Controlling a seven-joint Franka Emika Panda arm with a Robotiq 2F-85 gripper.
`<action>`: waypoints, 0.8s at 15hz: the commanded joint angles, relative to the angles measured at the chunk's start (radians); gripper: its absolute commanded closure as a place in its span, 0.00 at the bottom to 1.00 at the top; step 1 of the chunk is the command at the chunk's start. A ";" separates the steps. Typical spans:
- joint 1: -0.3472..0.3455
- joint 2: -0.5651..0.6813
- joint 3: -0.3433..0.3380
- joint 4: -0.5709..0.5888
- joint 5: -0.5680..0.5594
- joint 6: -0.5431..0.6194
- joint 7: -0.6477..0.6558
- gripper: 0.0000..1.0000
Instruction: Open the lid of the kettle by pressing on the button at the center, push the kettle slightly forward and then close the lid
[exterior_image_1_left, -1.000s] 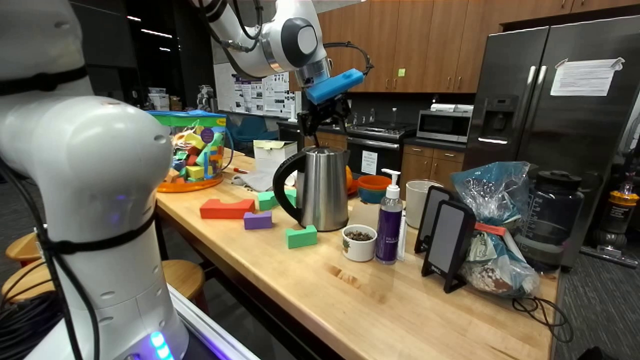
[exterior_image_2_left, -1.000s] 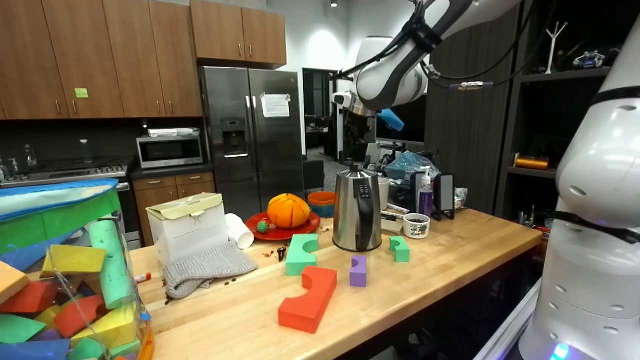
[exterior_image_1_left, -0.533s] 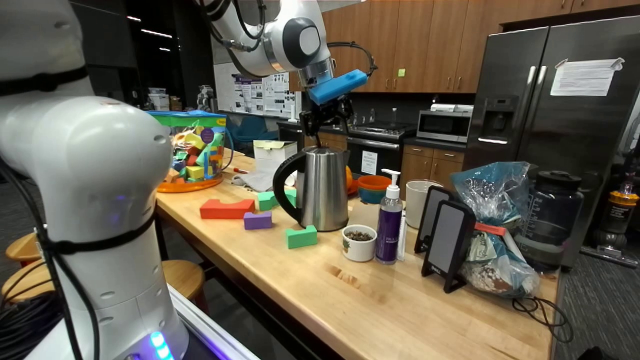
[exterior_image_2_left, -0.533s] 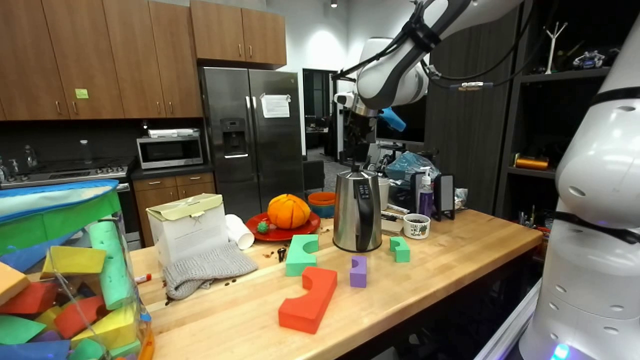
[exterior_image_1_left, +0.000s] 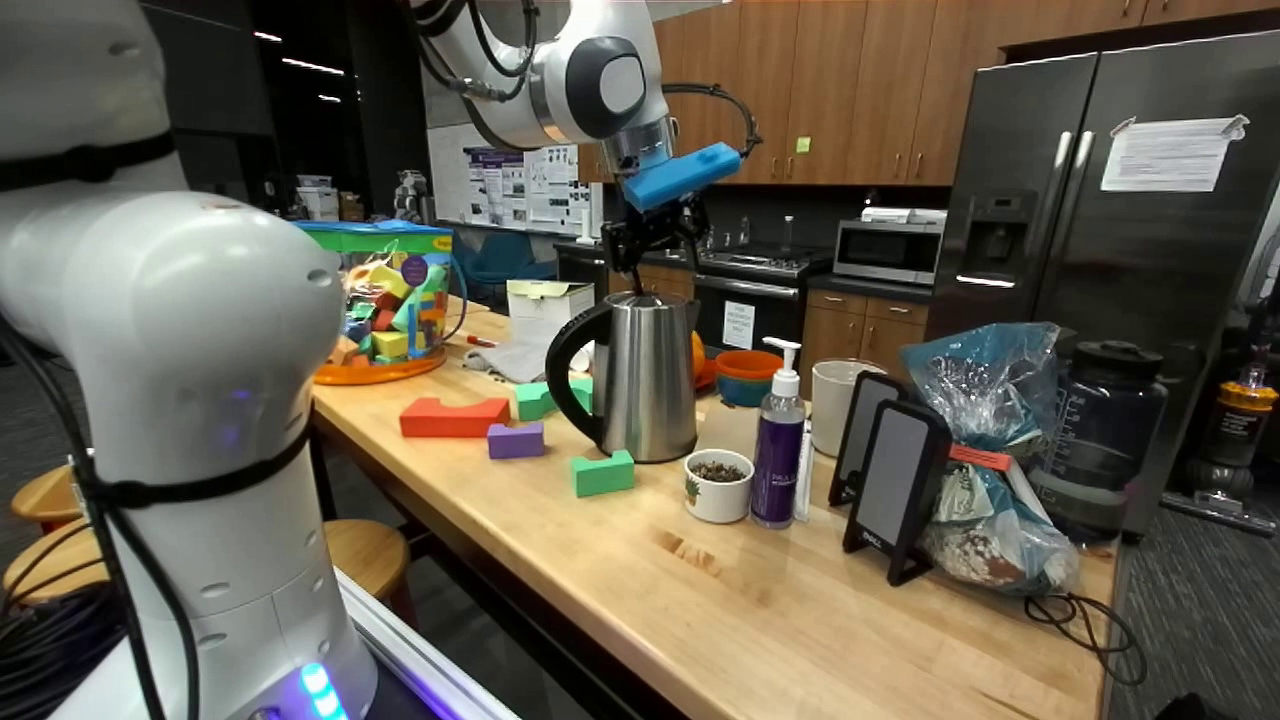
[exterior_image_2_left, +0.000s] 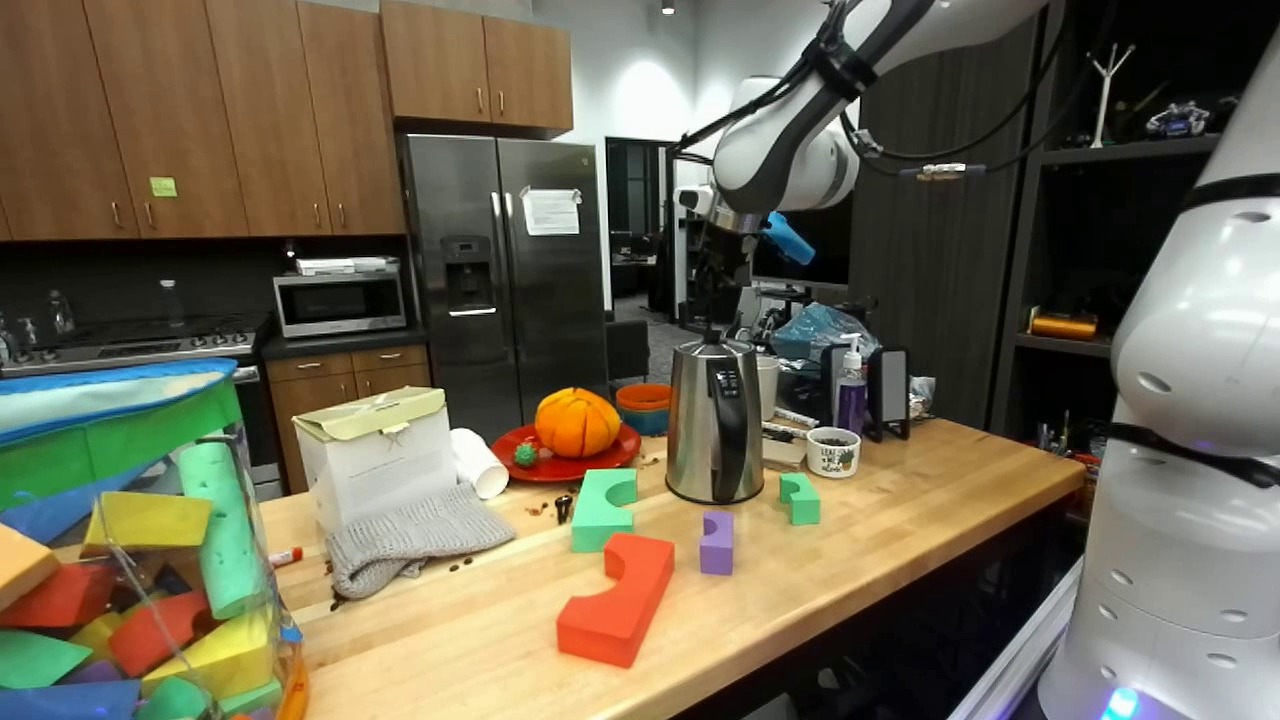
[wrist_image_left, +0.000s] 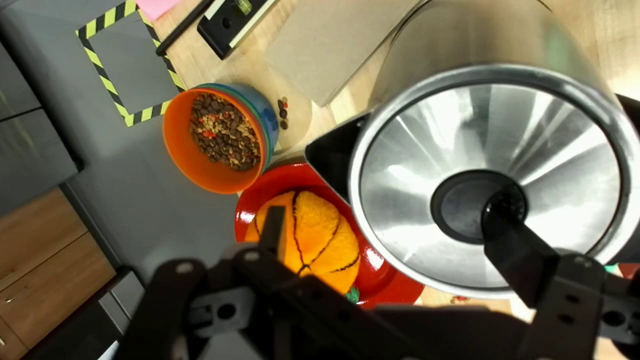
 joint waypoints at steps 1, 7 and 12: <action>0.000 0.006 -0.009 0.012 0.036 -0.015 -0.041 0.00; 0.000 0.018 -0.014 0.014 0.054 -0.022 -0.049 0.00; 0.003 0.032 -0.026 0.020 0.110 -0.027 -0.081 0.00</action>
